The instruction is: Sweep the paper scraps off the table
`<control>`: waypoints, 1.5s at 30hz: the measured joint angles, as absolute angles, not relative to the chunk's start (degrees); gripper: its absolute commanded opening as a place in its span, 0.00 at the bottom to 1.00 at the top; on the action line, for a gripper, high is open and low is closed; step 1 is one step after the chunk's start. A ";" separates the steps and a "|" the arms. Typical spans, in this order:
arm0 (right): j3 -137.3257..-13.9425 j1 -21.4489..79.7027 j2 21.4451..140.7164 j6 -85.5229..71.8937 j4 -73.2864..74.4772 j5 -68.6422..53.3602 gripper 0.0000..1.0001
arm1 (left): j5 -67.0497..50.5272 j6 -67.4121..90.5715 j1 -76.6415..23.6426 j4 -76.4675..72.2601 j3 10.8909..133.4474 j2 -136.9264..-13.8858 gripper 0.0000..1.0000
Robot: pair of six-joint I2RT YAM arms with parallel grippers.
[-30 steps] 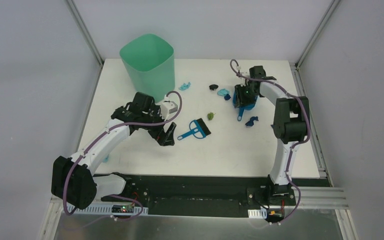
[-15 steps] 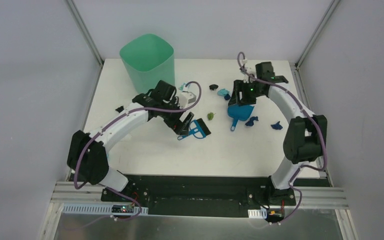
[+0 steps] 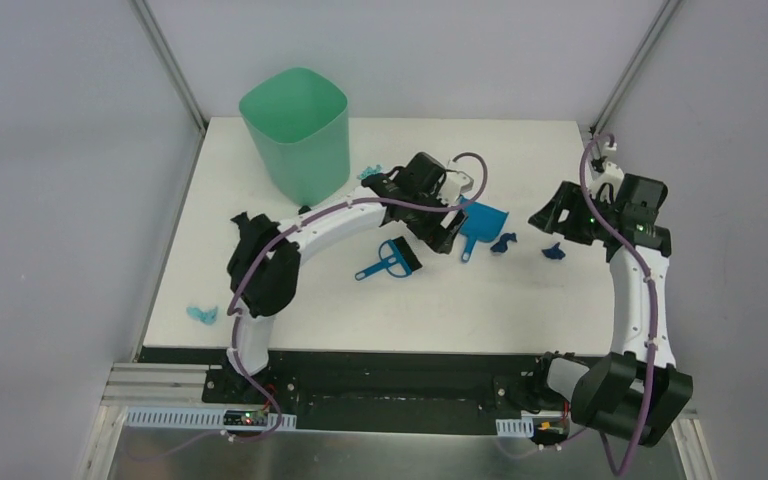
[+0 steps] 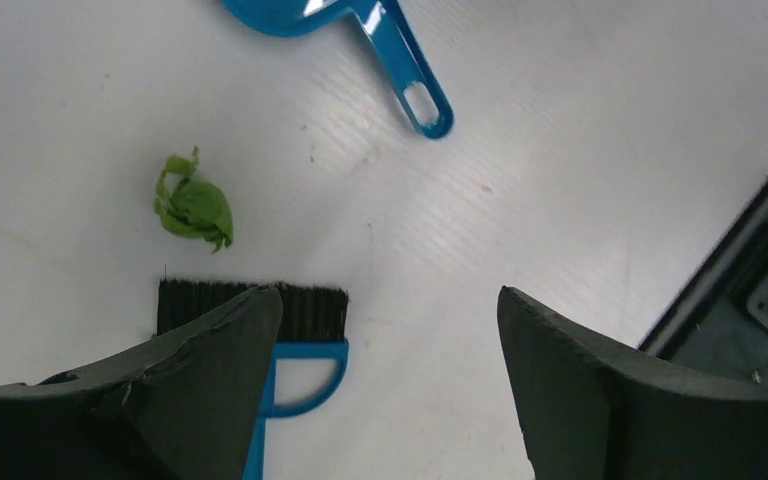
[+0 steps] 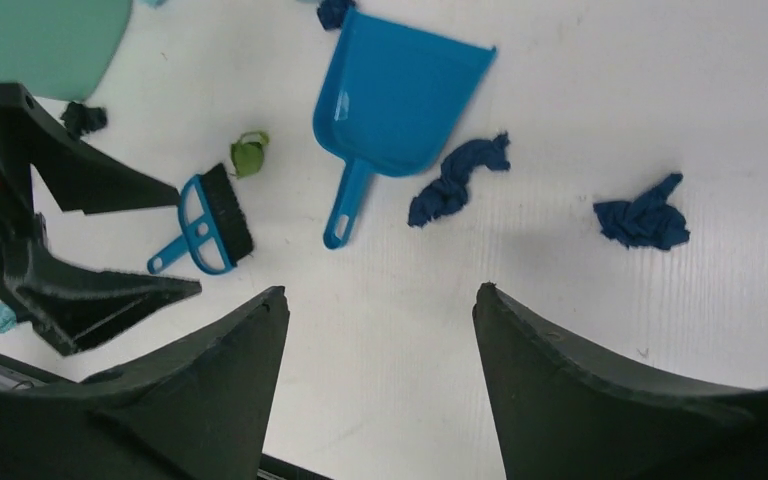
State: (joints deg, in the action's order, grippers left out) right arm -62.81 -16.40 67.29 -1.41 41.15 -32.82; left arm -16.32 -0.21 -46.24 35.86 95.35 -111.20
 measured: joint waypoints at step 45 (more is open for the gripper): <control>-45.30 -20.93 53.10 -0.97 26.65 -35.33 0.80 | 0.75 -6.74 -57.63 34.02 91.26 -120.31 0.46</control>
